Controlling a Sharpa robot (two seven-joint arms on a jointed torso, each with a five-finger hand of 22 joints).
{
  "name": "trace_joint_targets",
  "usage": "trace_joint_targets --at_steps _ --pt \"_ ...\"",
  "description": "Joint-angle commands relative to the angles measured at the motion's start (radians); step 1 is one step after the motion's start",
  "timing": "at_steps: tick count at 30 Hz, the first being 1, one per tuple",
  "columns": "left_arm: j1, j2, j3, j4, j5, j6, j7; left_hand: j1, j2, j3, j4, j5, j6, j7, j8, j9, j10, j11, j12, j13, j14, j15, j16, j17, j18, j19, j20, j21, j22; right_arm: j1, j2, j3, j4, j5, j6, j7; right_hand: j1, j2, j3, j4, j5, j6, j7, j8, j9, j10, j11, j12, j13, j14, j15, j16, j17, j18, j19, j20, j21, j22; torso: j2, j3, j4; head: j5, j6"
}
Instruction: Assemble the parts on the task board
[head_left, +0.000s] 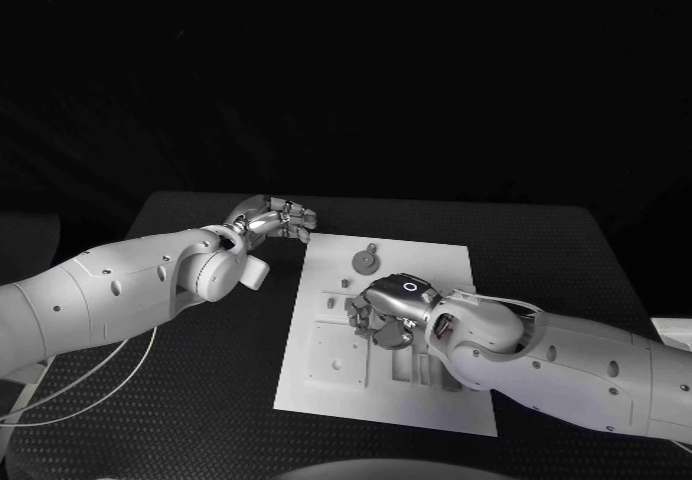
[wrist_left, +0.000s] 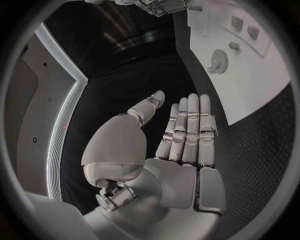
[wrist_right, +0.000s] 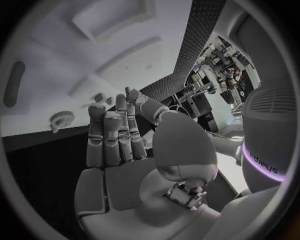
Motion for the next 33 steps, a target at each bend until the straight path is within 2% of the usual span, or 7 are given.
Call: trace_joint_targets --at_steps 1,7,33 --pt "0.001 0.001 0.001 0.003 0.005 0.008 0.01 -0.004 -0.004 -0.004 0.001 0.001 -0.006 0.0 0.006 -0.001 -0.005 0.001 0.002 -0.001 0.004 0.003 -0.006 0.001 0.008 0.005 0.001 -0.006 -0.001 -0.009 0.01 -0.005 -0.012 -0.037 0.003 0.013 0.009 0.005 0.004 0.002 0.003 0.009 -0.001 0.005 0.002 0.006 0.003 -0.007 0.0 0.002 -0.008 -0.004 0.001 0.047 0.002 -0.003 0.0 0.001 0.0 0.0001 -0.0013 0.005 -0.004" --pt "0.001 0.002 0.001 0.005 0.005 0.009 0.009 -0.004 -0.004 -0.004 0.001 0.001 -0.006 0.0 0.006 -0.001 -0.005 0.001 0.002 -0.001 0.004 0.003 -0.007 0.002 0.008 0.005 0.001 -0.006 -0.001 -0.022 0.021 -0.009 -0.03 -0.058 0.0 0.009 0.009 0.005 0.004 0.002 0.003 0.008 -0.001 0.005 0.002 0.006 0.003 -0.007 0.0 0.002 -0.008 -0.004 0.002 0.047 0.002 -0.003 0.0 0.001 0.0 0.0004 -0.0004 0.011 -0.009" --pt "0.001 0.001 0.001 0.004 0.005 0.013 0.008 -0.004 -0.004 -0.005 0.001 0.001 -0.006 0.0 0.006 -0.002 -0.005 0.001 0.002 -0.002 0.005 0.003 -0.01 0.006 0.008 0.006 0.001 -0.008 -0.001 -0.036 0.044 -0.016 -0.06 -0.072 0.022 0.002 0.01 0.004 0.003 0.002 0.003 0.008 -0.001 0.005 0.003 0.007 0.003 -0.01 0.0 0.002 -0.008 -0.004 0.002 0.047 0.003 -0.004 0.0 0.002 -0.001 -0.0005 0.0003 0.019 -0.019"
